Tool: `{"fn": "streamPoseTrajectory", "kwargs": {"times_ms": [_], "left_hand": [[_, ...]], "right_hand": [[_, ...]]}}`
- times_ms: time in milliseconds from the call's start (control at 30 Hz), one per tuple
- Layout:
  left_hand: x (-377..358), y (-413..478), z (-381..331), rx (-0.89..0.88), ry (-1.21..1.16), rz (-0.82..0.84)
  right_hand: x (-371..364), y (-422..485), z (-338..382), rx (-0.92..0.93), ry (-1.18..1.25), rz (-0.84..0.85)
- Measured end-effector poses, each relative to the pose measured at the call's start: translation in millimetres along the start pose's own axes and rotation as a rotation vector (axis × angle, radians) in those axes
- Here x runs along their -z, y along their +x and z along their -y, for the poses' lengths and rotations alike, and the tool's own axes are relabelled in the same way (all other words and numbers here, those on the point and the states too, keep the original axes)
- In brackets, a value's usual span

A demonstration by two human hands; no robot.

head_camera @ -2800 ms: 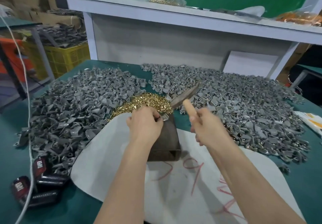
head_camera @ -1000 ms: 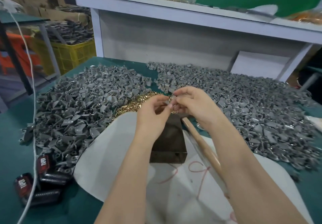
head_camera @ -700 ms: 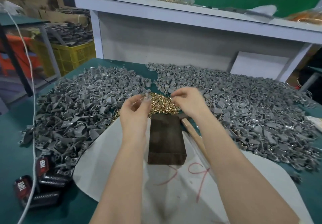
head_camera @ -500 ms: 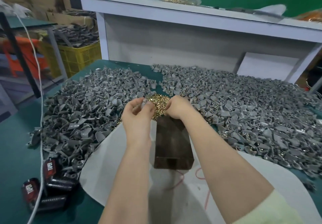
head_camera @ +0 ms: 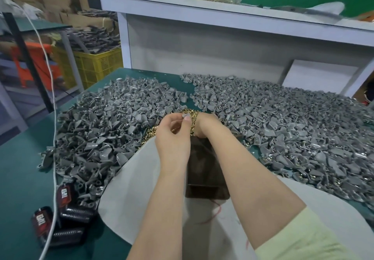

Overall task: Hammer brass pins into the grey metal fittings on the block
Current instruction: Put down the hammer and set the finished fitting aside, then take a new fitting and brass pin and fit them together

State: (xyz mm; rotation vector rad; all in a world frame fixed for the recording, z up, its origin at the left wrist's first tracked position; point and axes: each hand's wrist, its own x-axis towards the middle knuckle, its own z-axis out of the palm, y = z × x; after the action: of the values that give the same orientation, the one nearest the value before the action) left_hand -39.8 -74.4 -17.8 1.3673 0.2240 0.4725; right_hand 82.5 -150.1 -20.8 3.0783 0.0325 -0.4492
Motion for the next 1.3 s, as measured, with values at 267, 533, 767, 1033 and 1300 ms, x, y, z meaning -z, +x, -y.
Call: {"fn": "streamPoseTrajectory", "kwargs": {"times_ms": [267, 533, 767, 1033, 1300], "left_hand": [[-1.6, -1.0, -0.2, -0.003, 0.084, 0.094], [-1.7, -1.1, 0.4, 0.026, 0.053, 0.108], [-4.6, -6.3, 1.2, -0.138, 0.451, 0.198], [-7.1, -14.1, 1.9, -0.193, 0.989, 0.307], [-7.4, -11.7, 5.0, -0.198, 0.932, 0.320]], "right_hand": [[4.4, -0.6, 0.5, 0.093, -0.029, 0.011], [1.7, -33.2, -22.2, 0.140, 0.757, -0.347], [-3.1, -91.6, -56.8, 0.192, 1.334, -0.396], [-37.7, -116.1, -63.3, 0.219, 1.217, -0.415], [-41.5, -107.3, -51.7, 0.245, 0.954, -0.607]]}}
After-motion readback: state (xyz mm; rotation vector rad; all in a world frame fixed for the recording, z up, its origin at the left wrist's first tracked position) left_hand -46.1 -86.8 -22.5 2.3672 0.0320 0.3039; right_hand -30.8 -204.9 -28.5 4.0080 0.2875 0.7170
